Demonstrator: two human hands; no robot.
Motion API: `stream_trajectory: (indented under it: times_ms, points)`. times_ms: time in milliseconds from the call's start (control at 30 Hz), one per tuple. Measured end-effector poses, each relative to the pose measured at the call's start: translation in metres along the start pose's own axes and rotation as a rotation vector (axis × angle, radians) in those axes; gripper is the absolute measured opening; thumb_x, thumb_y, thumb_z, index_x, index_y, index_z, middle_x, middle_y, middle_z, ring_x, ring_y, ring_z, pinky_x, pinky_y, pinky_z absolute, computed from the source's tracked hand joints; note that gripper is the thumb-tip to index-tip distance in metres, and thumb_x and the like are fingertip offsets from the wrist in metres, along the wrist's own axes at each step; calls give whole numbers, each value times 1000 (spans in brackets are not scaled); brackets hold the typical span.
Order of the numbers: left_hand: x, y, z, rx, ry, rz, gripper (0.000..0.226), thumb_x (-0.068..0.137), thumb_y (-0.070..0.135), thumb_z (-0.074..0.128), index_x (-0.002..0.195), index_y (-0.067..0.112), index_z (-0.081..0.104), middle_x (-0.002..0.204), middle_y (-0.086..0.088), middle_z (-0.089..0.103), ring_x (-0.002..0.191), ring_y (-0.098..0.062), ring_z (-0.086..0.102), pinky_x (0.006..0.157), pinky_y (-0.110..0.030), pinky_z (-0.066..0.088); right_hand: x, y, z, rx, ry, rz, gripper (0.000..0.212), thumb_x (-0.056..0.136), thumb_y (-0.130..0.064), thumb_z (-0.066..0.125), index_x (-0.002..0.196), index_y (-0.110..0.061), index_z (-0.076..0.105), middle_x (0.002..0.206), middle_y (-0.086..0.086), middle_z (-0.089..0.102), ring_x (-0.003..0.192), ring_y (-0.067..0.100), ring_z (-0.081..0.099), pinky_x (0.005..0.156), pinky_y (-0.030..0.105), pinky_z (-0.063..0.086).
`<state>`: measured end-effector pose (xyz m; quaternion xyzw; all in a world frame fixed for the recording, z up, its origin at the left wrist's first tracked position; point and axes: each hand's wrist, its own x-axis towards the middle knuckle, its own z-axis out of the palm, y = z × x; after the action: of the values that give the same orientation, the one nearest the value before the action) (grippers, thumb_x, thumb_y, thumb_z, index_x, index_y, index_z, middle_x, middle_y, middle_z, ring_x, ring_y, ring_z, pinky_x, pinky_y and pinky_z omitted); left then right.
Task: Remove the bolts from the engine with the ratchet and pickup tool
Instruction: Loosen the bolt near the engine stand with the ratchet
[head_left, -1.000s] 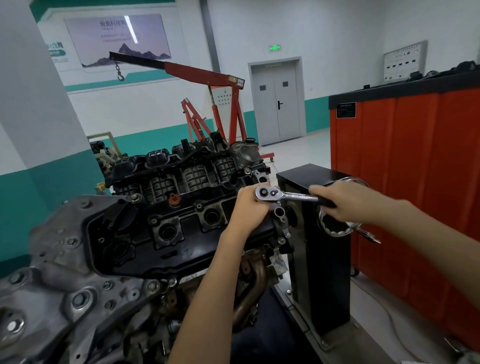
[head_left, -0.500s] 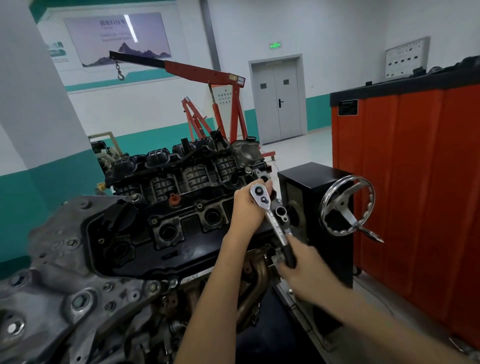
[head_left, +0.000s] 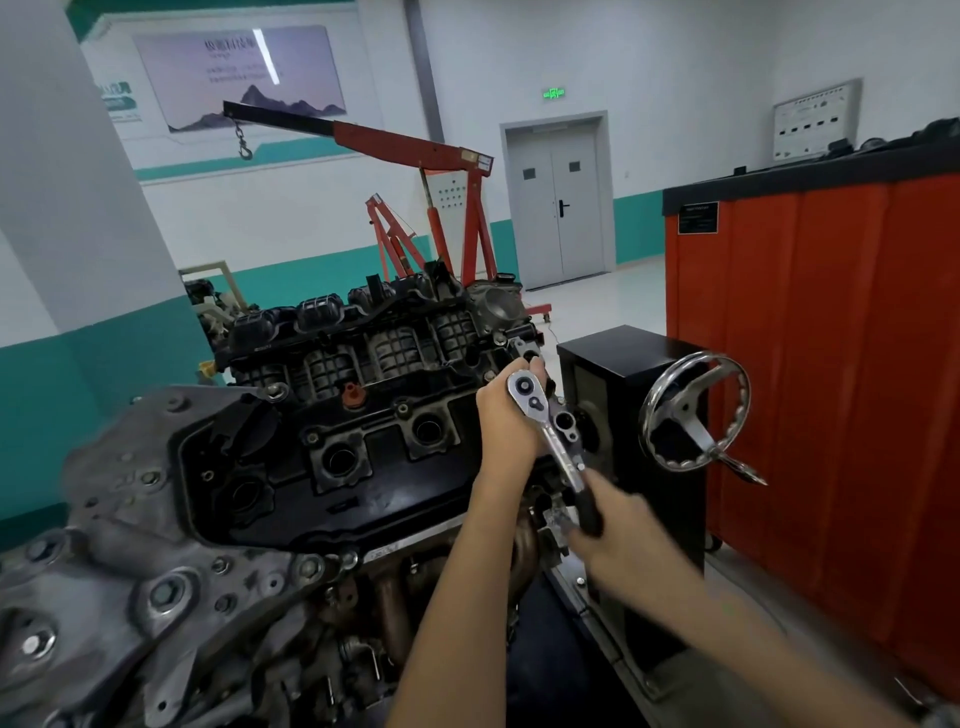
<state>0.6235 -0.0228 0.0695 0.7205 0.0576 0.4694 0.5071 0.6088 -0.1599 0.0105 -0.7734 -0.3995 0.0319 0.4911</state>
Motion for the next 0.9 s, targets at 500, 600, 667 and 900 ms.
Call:
stream_trajectory:
  times_ms: [500, 600, 667, 900]
  points:
    - [9, -5, -13, 73, -170, 28, 50, 95, 11, 59, 53, 21, 33, 49, 12, 33, 51, -3, 28, 53, -19, 27, 79, 5, -108, -904, -84, -272, 17, 87, -16, 56, 102, -20, 48, 62, -8, 43, 60, 16, 48, 53, 25, 30]
    - [7, -6, -11, 22, -79, -36, 49, 97, 13, 57, 54, 20, 33, 47, 13, 35, 49, -4, 29, 54, -21, 29, 47, 9, -71, -600, 1, -153, 19, 84, -13, 60, 86, -25, 45, 63, -5, 47, 57, 15, 53, 50, 25, 38]
    - [3, -4, -5, -2, -24, -36, 50, 97, 9, 55, 55, 19, 31, 44, 14, 33, 45, -2, 30, 49, -13, 27, 13, 6, -26, -171, -11, -29, 26, 82, -5, 62, 79, -26, 46, 61, -2, 51, 48, 6, 49, 47, 21, 39]
    - [9, 0, -12, 46, -77, -28, 49, 96, 9, 57, 59, 18, 27, 54, 6, 23, 52, -6, 21, 54, -24, 23, 2, -17, 38, 164, 81, 35, 19, 81, -1, 58, 93, -16, 56, 69, 10, 61, 57, 17, 57, 53, 27, 46]
